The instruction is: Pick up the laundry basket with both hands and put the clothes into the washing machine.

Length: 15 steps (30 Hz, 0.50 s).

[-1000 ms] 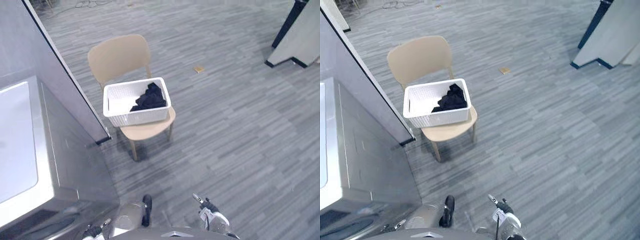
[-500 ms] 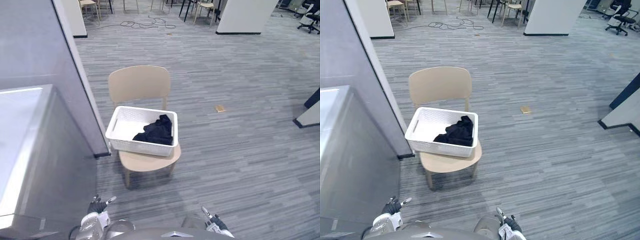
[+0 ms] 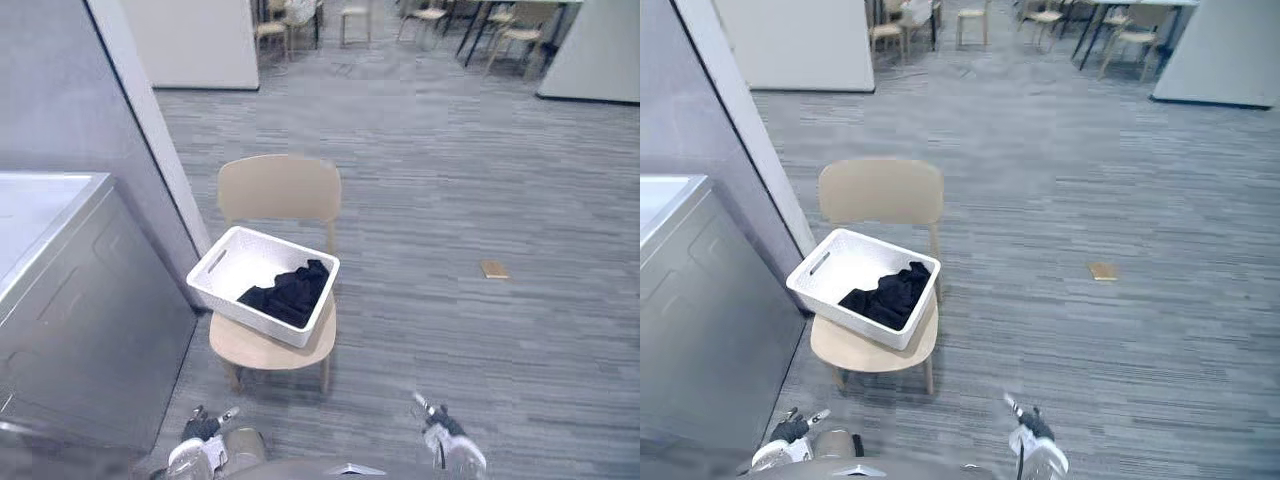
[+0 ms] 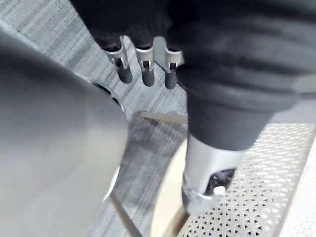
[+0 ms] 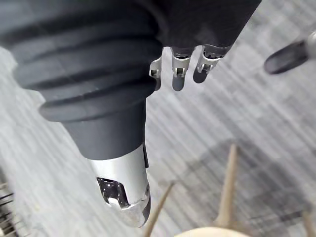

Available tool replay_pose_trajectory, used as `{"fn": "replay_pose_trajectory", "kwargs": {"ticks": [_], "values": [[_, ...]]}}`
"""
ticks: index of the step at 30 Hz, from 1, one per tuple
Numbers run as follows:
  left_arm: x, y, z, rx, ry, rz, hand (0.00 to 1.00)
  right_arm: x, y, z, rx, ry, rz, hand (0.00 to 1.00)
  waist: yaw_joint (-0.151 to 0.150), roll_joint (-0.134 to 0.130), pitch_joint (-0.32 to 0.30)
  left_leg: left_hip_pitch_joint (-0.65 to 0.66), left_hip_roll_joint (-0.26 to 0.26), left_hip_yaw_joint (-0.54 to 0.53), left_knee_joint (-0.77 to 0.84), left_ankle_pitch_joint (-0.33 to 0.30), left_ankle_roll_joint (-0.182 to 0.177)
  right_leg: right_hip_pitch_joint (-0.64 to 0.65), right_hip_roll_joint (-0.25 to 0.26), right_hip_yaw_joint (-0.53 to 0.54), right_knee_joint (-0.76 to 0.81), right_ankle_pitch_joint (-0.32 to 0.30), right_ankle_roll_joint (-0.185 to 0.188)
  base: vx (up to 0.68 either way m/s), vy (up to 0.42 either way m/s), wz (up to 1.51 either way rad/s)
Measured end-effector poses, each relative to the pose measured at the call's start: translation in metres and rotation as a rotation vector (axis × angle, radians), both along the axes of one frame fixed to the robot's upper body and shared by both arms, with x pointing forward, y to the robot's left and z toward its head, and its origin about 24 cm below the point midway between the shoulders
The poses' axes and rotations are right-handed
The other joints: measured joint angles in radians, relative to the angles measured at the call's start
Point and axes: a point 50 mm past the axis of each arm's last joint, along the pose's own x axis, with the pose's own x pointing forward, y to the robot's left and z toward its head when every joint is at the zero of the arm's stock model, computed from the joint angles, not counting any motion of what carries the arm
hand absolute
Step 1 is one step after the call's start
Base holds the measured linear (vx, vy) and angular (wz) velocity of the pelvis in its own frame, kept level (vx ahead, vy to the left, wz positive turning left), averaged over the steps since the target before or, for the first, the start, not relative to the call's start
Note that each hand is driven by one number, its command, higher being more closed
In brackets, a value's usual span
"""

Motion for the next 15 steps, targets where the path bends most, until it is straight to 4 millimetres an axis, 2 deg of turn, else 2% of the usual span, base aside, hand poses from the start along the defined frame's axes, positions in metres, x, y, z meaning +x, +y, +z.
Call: {"fn": "replay_pose_trajectory", "kwargs": {"ticks": [2,4,5,7,8,9,10,15], "values": [[0.001,0.009,0.001,0.029,0.001,-0.012,0.00,0.028,0.006,0.019,-0.016,-0.116,0.007,0.00,0.003,-0.033,0.016,0.036,-0.041,0.006,-0.100,0.044,0.007,-0.013,-0.026,0.008,0.002,-0.001,0.008,0.09,0.030,0.19],[0.005,0.013,0.003,0.055,0.005,-0.047,0.00,0.076,0.014,0.064,-0.084,-0.339,0.051,0.00,0.008,-0.060,0.030,0.073,-0.081,0.011,-0.179,0.071,0.022,-0.011,-0.048,0.015,-0.008,0.006,0.018,0.07,0.037,-0.06],[0.005,0.013,0.003,0.059,0.007,-0.063,0.00,0.084,0.014,0.076,-0.104,-0.397,0.058,0.00,0.008,-0.060,0.030,0.083,-0.089,0.015,-0.189,0.072,0.024,-0.007,-0.055,0.016,-0.010,0.007,0.020,0.06,0.061,-0.02],[0.008,0.012,0.003,0.087,0.010,-0.134,0.00,0.106,0.020,0.120,-0.196,-0.581,0.101,0.00,0.007,-0.054,0.027,0.114,-0.114,0.021,-0.222,0.078,0.032,0.010,-0.071,0.023,-0.018,0.008,0.025,0.07,0.064,-0.02],[0.009,0.010,0.003,0.099,0.014,-0.167,0.00,0.113,0.028,0.143,-0.251,-0.671,0.148,0.00,0.008,-0.052,0.026,0.135,-0.125,0.028,-0.253,0.089,0.035,0.015,-0.075,0.027,-0.024,0.010,0.029,0.07,0.038,-0.06],[0.009,0.010,0.003,0.108,0.016,-0.175,0.00,0.115,0.032,0.152,-0.278,-0.710,0.174,0.00,0.009,-0.052,0.024,0.144,-0.130,0.032,-0.270,0.096,0.036,0.017,-0.076,0.029,-0.027,0.011,0.031,0.05,0.012,-0.10],[0.008,0.011,0.003,0.125,0.023,-0.186,0.00,0.119,0.043,0.172,-0.332,-0.791,0.228,0.00,0.009,-0.053,0.021,0.168,-0.140,0.036,-0.318,0.118,0.035,0.019,-0.076,0.031,-0.034,0.013,0.033,0.03,-0.002,-0.07],[0.007,0.009,0.003,0.141,0.030,-0.236,0.00,0.129,0.075,0.206,-0.474,-0.923,0.397,0.00,0.012,-0.068,-0.002,0.191,-0.151,0.037,-0.398,0.156,0.032,0.007,-0.072,0.033,-0.040,0.014,0.034,0.01,0.000,-0.02]]}}
